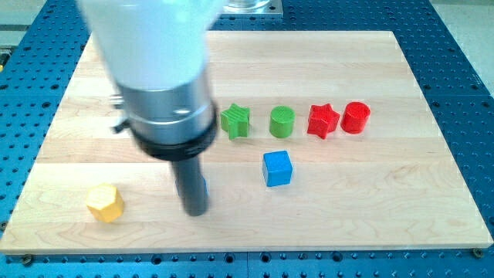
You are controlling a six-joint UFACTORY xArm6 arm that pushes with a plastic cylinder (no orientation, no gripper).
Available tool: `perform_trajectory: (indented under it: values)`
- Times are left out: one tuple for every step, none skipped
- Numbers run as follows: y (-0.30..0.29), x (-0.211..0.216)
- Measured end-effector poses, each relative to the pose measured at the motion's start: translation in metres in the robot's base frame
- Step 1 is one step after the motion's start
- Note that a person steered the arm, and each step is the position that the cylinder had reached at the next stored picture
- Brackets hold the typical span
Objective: Place the blue blocks and yellow hexagon in a horizontal line
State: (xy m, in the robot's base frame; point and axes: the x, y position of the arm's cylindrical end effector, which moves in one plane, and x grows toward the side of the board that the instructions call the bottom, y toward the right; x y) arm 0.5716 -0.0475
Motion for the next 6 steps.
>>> perform_trajectory:
  values:
    - [0.017,-0.002]
    - [-0.048,0.005]
    - [-0.077,0.007]
    - [-0.044,-0.003]
    - [-0.024,-0.006]
    - [-0.065,-0.006]
